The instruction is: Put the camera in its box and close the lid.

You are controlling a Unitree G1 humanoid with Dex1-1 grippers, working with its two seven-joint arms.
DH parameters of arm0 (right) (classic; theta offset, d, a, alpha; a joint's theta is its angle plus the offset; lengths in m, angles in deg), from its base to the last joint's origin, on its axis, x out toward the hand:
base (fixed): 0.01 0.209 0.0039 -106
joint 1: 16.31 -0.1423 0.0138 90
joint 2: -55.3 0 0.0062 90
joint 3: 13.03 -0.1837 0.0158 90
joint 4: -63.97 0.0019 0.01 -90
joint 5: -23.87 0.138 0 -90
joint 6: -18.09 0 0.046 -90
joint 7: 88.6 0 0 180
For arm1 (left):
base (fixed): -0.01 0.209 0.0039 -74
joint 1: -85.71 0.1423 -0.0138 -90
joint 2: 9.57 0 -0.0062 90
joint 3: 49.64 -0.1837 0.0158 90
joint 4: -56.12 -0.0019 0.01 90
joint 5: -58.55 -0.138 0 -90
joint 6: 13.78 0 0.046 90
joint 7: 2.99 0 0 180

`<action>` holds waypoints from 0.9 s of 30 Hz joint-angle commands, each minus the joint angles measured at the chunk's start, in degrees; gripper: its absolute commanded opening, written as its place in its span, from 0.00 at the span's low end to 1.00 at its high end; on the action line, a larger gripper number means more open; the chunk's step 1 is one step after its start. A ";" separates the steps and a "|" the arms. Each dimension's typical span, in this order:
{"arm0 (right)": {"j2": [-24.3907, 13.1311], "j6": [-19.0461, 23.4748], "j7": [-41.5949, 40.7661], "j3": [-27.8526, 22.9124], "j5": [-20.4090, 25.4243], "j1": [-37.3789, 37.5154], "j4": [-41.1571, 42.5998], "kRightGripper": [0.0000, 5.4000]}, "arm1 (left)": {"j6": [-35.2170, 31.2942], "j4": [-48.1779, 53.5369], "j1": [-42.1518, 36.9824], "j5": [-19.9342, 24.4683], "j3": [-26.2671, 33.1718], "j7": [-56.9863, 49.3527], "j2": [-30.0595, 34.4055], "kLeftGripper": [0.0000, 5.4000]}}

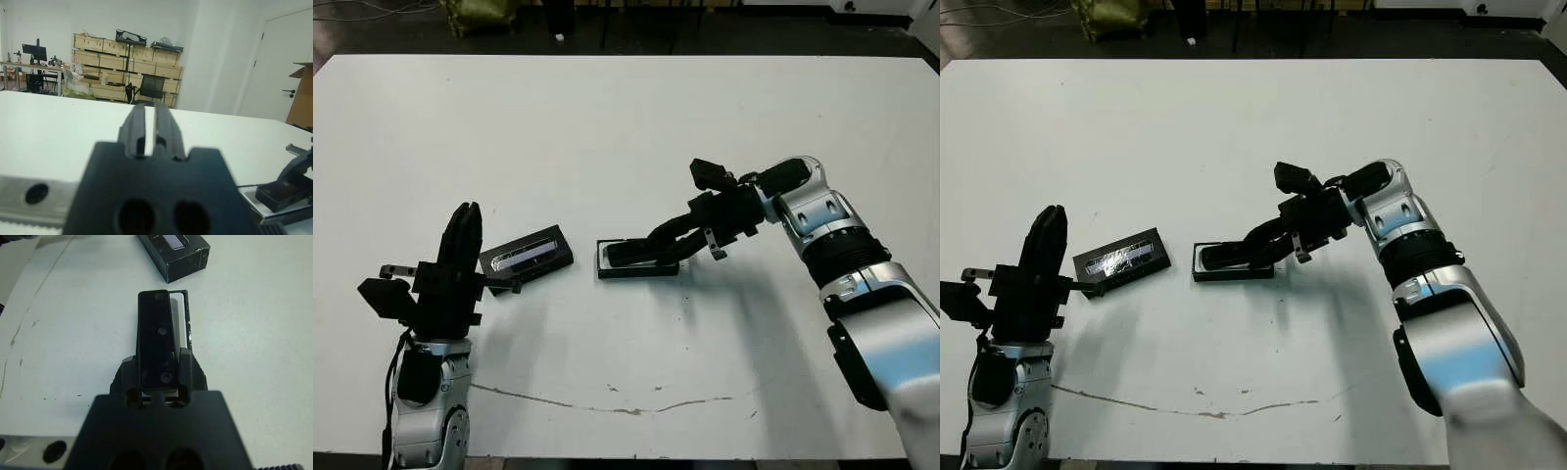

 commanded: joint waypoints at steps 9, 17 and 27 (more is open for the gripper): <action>0.76 0.65 1.40 -0.12 -0.90 -0.26 0.49 0.05 | -0.72 -0.50 1.09 0.10 0.01 -0.12 -0.06 0.00; 0.01 1.15 2.38 -1.37 -0.10 -0.31 1.22 0.05 | -0.70 -0.58 1.06 -0.06 -0.14 -0.17 -0.14 0.00; -1.50 5.79 2.31 -2.91 1.23 1.14 7.88 0.05 | -1.37 0.14 1.19 -0.38 -0.54 -0.79 -0.34 0.00</action>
